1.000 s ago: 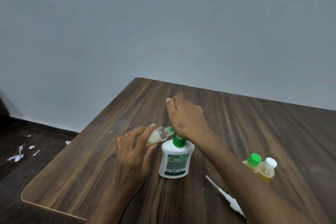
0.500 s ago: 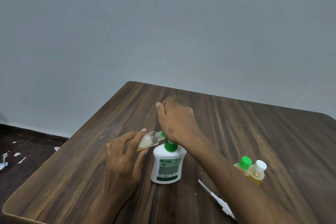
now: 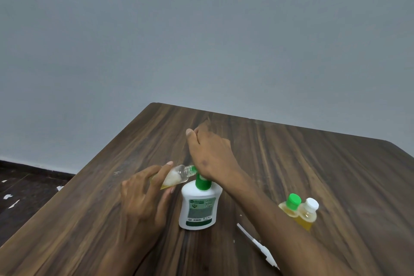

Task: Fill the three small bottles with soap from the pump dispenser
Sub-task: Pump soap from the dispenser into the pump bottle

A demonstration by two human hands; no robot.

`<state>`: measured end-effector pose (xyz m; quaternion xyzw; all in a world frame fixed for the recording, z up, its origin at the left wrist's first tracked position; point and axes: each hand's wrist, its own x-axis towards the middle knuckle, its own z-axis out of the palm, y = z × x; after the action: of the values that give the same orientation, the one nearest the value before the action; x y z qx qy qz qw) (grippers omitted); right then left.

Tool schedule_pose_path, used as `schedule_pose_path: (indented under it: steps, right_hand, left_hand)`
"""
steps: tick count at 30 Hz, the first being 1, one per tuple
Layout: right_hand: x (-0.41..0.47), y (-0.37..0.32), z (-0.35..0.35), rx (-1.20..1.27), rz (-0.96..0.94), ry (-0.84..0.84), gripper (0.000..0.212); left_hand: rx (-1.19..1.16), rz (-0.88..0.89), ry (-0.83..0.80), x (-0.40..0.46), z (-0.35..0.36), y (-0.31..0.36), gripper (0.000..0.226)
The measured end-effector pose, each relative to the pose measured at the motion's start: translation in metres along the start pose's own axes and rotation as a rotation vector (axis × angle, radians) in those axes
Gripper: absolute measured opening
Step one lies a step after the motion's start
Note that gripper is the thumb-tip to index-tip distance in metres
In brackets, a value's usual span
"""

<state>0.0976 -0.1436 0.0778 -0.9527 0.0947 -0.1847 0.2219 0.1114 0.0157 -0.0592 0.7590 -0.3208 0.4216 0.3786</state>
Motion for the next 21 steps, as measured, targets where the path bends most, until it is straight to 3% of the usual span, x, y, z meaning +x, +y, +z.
schedule_pose_path:
  steps: [21]
  right_hand:
    - [-0.0004, 0.0019, 0.0049, -0.011, 0.013, -0.018, 0.044]
  left_hand:
    - [0.009, -0.01, 0.012, 0.0012, 0.0002, 0.0007, 0.043]
